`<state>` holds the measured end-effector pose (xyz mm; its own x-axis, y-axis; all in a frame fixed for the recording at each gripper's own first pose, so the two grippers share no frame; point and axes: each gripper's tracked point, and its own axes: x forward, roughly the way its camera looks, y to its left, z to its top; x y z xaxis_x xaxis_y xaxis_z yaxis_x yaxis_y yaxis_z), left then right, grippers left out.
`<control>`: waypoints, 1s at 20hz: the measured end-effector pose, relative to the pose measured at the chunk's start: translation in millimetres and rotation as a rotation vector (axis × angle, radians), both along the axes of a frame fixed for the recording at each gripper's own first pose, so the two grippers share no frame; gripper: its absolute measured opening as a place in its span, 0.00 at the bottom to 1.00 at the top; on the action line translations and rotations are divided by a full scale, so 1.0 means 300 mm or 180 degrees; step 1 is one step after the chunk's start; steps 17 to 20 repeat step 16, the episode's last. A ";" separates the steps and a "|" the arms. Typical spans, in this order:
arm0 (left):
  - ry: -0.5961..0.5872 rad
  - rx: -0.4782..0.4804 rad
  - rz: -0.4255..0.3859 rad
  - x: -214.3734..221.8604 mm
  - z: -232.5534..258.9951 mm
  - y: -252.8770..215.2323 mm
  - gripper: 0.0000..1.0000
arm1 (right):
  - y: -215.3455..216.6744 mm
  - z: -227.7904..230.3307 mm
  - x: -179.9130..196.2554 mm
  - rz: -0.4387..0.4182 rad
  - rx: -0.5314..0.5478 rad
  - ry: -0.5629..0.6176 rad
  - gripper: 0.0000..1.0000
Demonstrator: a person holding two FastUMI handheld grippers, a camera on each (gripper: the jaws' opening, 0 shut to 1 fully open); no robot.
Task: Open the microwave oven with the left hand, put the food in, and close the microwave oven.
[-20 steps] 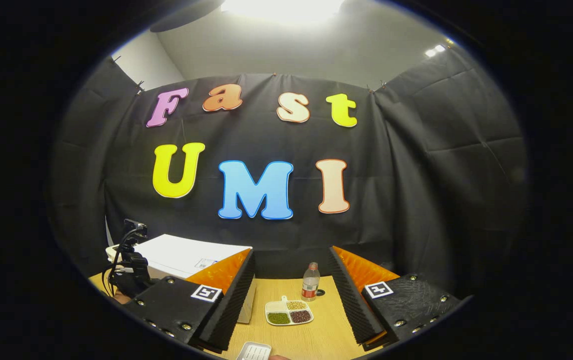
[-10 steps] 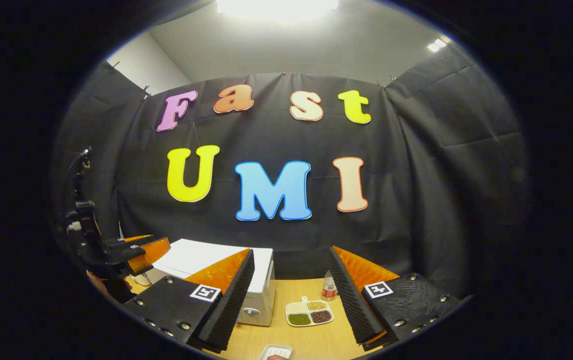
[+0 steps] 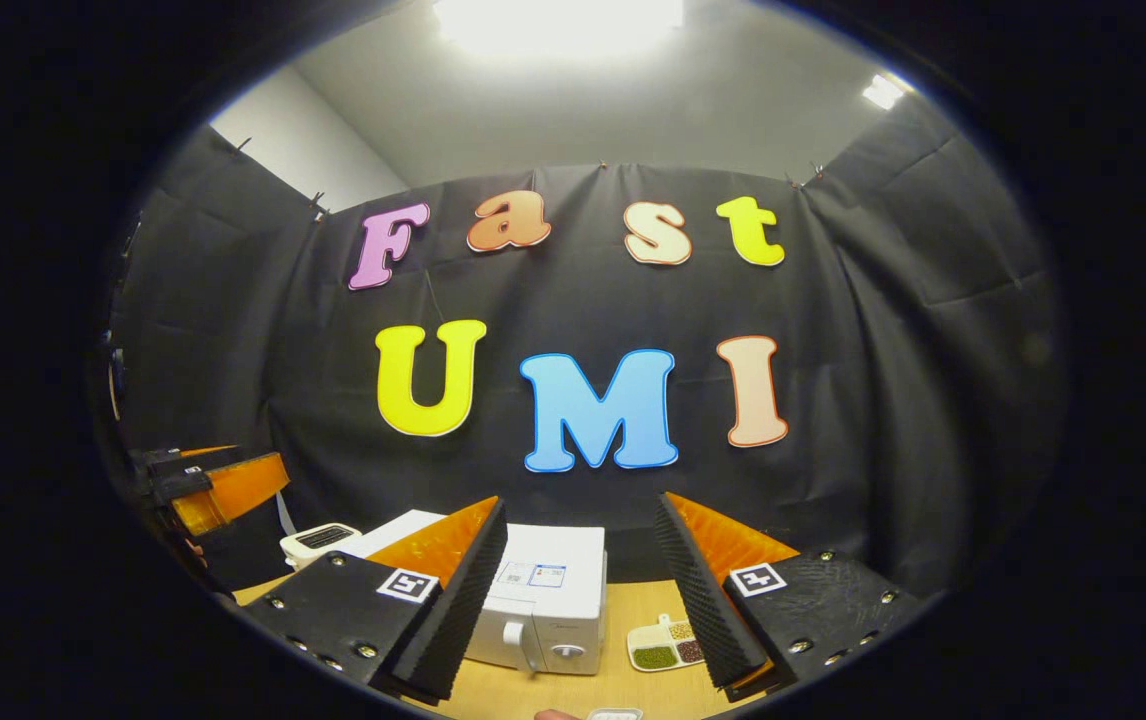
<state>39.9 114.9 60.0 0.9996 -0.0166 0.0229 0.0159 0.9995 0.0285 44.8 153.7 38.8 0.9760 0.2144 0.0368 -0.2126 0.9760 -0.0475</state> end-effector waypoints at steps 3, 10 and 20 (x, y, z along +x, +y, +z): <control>-0.0026 -0.0078 -0.0006 -0.003 0.022 0.044 0.97 | 0.042 0.014 -0.014 -0.0002 -0.0003 -0.0029 0.90; -0.0053 -0.0220 -0.0125 0.020 0.044 0.132 0.97 | 0.119 0.037 -0.034 -0.0066 -0.0002 -0.0054 0.90; -0.0023 -0.0293 -0.0276 0.049 0.024 0.161 0.97 | 0.138 0.048 -0.041 -0.0183 0.0024 -0.0048 0.90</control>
